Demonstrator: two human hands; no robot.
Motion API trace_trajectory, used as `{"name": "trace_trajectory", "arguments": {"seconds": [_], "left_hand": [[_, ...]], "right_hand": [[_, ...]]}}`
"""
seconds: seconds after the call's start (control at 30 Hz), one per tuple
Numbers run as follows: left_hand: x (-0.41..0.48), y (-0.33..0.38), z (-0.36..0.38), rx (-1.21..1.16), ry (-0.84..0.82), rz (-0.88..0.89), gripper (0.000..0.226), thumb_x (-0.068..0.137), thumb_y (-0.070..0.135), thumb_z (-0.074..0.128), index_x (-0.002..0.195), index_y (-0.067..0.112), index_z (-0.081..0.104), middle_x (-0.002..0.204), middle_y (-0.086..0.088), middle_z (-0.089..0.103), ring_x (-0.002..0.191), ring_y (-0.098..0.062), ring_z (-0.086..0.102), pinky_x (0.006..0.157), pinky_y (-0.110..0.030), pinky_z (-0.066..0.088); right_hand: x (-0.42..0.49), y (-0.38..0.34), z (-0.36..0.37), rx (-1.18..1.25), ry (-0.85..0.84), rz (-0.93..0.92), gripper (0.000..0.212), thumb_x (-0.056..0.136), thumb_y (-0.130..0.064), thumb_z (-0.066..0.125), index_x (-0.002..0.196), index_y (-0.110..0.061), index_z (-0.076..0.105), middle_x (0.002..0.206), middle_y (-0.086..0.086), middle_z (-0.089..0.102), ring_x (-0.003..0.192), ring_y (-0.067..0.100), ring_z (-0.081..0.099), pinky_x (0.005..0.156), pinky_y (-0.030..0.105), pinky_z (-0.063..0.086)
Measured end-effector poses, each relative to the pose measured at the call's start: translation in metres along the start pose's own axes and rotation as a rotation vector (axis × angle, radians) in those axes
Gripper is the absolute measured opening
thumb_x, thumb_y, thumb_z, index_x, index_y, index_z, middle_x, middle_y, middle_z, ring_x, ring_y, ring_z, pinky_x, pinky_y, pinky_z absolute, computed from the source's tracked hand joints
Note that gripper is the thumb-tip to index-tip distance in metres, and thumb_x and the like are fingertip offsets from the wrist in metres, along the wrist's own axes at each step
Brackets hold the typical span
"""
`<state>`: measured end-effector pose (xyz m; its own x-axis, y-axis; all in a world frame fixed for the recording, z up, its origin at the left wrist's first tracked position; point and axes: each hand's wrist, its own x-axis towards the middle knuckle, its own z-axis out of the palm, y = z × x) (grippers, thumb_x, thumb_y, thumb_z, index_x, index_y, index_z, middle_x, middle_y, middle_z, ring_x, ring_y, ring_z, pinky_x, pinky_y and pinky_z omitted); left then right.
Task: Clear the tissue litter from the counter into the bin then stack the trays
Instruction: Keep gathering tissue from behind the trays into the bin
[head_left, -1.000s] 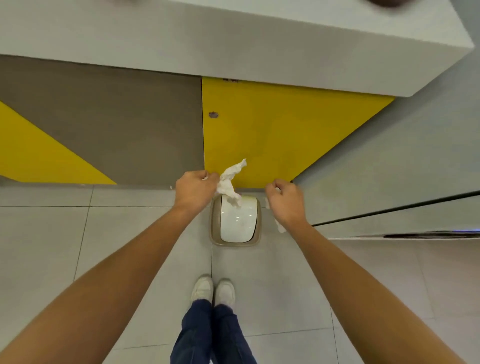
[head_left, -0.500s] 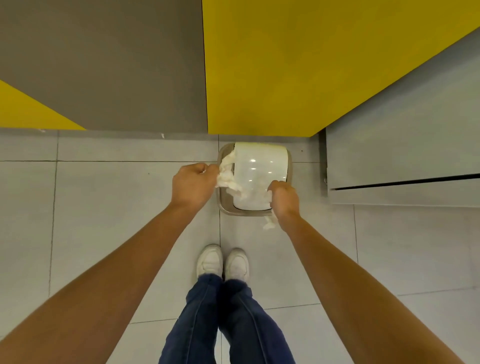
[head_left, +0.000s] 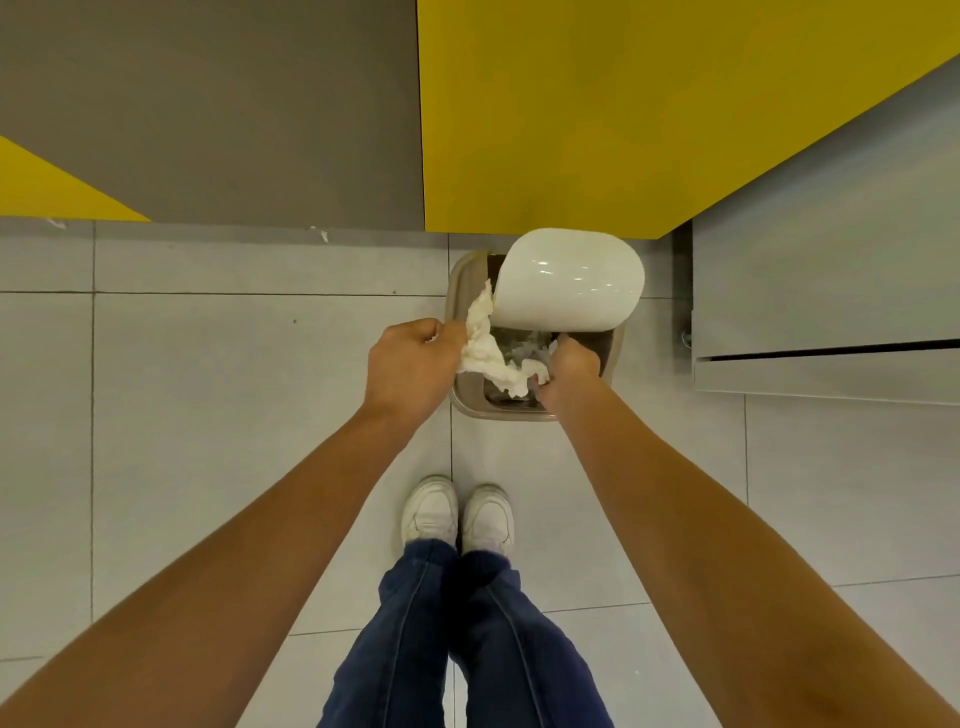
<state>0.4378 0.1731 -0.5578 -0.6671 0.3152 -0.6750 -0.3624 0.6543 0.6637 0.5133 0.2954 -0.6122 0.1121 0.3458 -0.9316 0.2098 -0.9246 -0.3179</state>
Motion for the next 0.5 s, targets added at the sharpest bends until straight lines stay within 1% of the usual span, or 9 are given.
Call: {"name": "trace_trajectory", "arguments": {"seconds": [0.07,0.1,0.17,0.23,0.27,0.33,0.37,0.43,0.5], "left_hand": [[0.001,0.000,0.006,0.009,-0.014,-0.002,0.031,0.090,0.025,0.051,0.067,0.005,0.054,0.058,-0.001,0.042,0.054,-0.013,0.038,0.057,-0.027,0.035],[0.001,0.000,0.009,0.013,-0.019,-0.002,0.029,0.090,0.025,0.051,0.068,0.005,0.054,0.057,-0.001,0.041,0.054,-0.013,0.038,0.056,-0.026,0.034],[0.002,0.000,0.017,0.024,-0.029,0.000,0.031,0.090,0.024,0.050,0.067,0.005,0.054,0.056,0.000,0.040,0.052,-0.013,0.037,0.053,-0.024,0.033],[0.003,-0.001,0.026,0.051,-0.034,0.005,0.039,0.091,0.025,0.050,0.057,0.008,0.046,0.053,0.000,0.039,0.050,-0.012,0.035,0.048,-0.019,0.031],[0.004,-0.002,0.032,0.070,-0.031,0.005,0.042,0.092,0.026,0.049,0.053,0.011,0.043,0.052,0.001,0.039,0.049,-0.012,0.036,0.045,-0.016,0.031],[0.006,-0.004,0.044,0.113,-0.028,0.002,0.044,0.094,0.027,0.047,0.052,0.014,0.043,0.052,0.002,0.042,0.050,-0.011,0.038,0.040,-0.010,0.030],[0.006,-0.006,0.050,0.139,-0.030,0.002,0.044,0.095,0.028,0.045,0.053,0.014,0.044,0.054,0.002,0.044,0.051,-0.011,0.040,0.042,-0.010,0.031],[0.009,-0.009,0.062,0.181,-0.053,-0.008,0.043,0.097,0.031,0.041,0.059,0.012,0.048,0.058,0.001,0.046,0.056,-0.010,0.043,0.049,-0.017,0.033],[0.011,-0.011,0.076,0.150,-0.099,-0.061,0.043,0.099,0.035,0.037,0.076,0.007,0.058,0.067,-0.002,0.051,0.063,-0.013,0.048,0.056,-0.022,0.039]], "right_hand": [[0.003,-0.001,-0.002,-0.043,-0.010,-0.004,0.027,0.098,-0.019,0.044,0.121,-0.008,0.052,0.110,0.006,0.058,0.105,0.026,0.055,0.090,0.035,0.048],[0.001,-0.002,-0.004,-0.065,-0.022,-0.001,0.023,0.097,-0.020,0.045,0.116,-0.009,0.054,0.109,0.007,0.059,0.105,0.027,0.057,0.092,0.038,0.049],[0.002,-0.004,-0.009,-0.105,-0.013,0.008,0.026,0.096,-0.020,0.047,0.119,-0.009,0.054,0.106,0.007,0.060,0.108,0.028,0.058,0.099,0.043,0.047],[0.000,-0.007,-0.015,-0.146,-0.008,0.000,0.022,0.096,-0.016,0.046,0.113,-0.008,0.055,0.089,0.004,0.057,0.095,0.023,0.058,0.100,0.041,0.047],[0.000,-0.009,-0.018,-0.150,-0.011,0.003,0.018,0.096,-0.014,0.044,0.109,-0.008,0.054,0.085,0.002,0.054,0.091,0.020,0.055,0.100,0.040,0.047],[0.000,-0.011,-0.025,-0.156,-0.040,0.001,0.018,0.096,-0.012,0.044,0.112,-0.011,0.053,0.086,0.001,0.054,0.091,0.019,0.055,0.099,0.039,0.048],[-0.003,-0.012,-0.028,-0.157,-0.057,0.006,0.019,0.095,-0.011,0.045,0.113,-0.010,0.053,0.087,0.002,0.055,0.093,0.021,0.056,0.097,0.039,0.049],[-0.007,-0.014,-0.032,-0.168,-0.100,0.017,0.014,0.094,-0.009,0.048,0.105,-0.008,0.056,0.084,0.006,0.058,0.088,0.022,0.059,0.092,0.038,0.052],[-0.012,-0.018,-0.037,-0.157,-0.147,0.020,0.015,0.093,-0.009,0.049,0.106,-0.008,0.057,0.086,0.007,0.061,0.082,0.021,0.061,0.079,0.034,0.054]]}}
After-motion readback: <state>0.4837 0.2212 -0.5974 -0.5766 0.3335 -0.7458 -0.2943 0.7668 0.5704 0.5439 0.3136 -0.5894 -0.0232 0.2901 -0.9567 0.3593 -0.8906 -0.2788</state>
